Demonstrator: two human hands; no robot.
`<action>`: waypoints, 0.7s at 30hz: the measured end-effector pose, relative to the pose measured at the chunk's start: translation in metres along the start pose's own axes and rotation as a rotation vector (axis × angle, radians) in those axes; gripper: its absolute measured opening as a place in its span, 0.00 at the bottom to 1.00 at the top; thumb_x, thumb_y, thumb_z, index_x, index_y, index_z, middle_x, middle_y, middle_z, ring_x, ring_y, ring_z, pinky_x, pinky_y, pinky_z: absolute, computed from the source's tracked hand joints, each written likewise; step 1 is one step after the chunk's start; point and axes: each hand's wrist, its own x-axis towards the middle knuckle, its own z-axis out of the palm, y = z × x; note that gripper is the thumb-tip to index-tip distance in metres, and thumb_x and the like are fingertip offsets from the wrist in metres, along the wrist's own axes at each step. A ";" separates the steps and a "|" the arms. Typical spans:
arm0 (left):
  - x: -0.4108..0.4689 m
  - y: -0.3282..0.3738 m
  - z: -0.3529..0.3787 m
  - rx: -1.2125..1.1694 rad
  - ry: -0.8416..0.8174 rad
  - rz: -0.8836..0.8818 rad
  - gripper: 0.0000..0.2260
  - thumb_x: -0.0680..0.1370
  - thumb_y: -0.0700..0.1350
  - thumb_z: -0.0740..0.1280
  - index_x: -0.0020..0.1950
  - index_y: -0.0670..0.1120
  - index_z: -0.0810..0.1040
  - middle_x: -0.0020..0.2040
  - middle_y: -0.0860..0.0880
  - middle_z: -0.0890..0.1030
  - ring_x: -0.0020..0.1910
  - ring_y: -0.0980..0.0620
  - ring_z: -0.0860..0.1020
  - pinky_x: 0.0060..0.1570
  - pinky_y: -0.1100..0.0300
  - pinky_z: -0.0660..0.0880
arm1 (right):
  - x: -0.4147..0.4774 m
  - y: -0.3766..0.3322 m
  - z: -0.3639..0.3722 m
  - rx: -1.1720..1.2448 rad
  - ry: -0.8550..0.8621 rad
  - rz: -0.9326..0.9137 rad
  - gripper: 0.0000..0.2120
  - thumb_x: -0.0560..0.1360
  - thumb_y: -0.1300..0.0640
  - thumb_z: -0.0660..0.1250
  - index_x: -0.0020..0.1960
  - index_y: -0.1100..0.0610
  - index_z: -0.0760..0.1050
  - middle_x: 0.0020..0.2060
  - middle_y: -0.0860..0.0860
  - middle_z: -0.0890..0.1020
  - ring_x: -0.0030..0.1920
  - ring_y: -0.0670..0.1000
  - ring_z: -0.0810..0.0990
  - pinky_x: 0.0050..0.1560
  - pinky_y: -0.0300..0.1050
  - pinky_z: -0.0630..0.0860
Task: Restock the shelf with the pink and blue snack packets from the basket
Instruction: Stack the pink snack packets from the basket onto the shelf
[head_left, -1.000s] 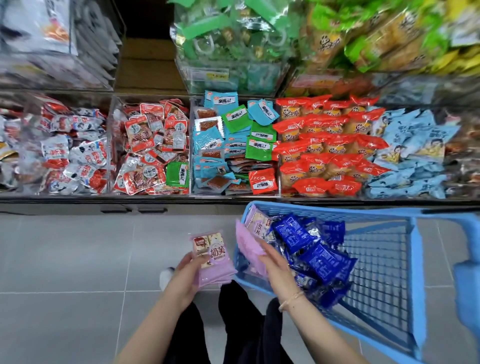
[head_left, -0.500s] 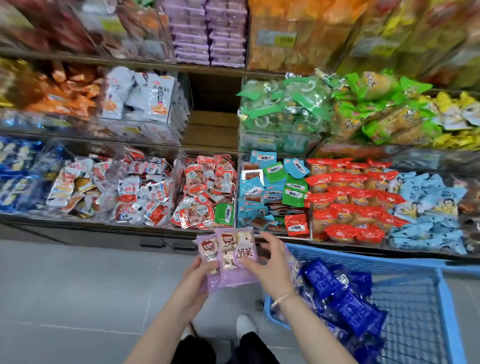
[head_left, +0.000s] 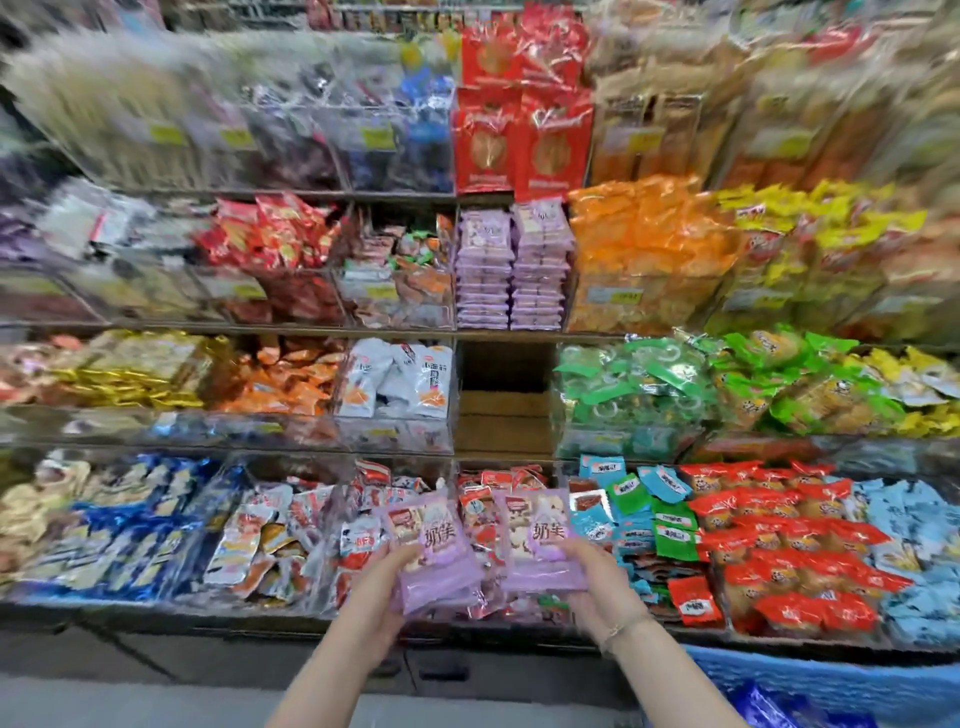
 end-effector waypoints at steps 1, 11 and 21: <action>0.002 0.015 -0.002 0.017 -0.009 0.014 0.19 0.77 0.38 0.64 0.67 0.36 0.68 0.58 0.35 0.77 0.37 0.45 0.79 0.30 0.60 0.77 | 0.006 -0.010 0.002 0.001 0.014 -0.016 0.09 0.77 0.65 0.57 0.54 0.67 0.72 0.56 0.68 0.76 0.50 0.62 0.77 0.48 0.54 0.74; 0.047 0.167 0.018 0.031 -0.062 0.234 0.09 0.78 0.40 0.62 0.57 0.43 0.75 0.42 0.41 0.82 0.27 0.50 0.80 0.24 0.65 0.73 | 0.066 -0.159 0.049 -0.074 0.033 -0.280 0.09 0.79 0.59 0.59 0.47 0.61 0.76 0.40 0.58 0.79 0.37 0.52 0.75 0.30 0.39 0.75; 0.119 0.270 0.043 0.022 -0.122 0.364 0.11 0.78 0.42 0.64 0.60 0.43 0.76 0.45 0.47 0.86 0.38 0.49 0.83 0.31 0.58 0.78 | 0.132 -0.276 0.095 -0.311 -0.142 -0.499 0.06 0.76 0.61 0.66 0.52 0.59 0.79 0.46 0.51 0.85 0.46 0.48 0.84 0.40 0.38 0.78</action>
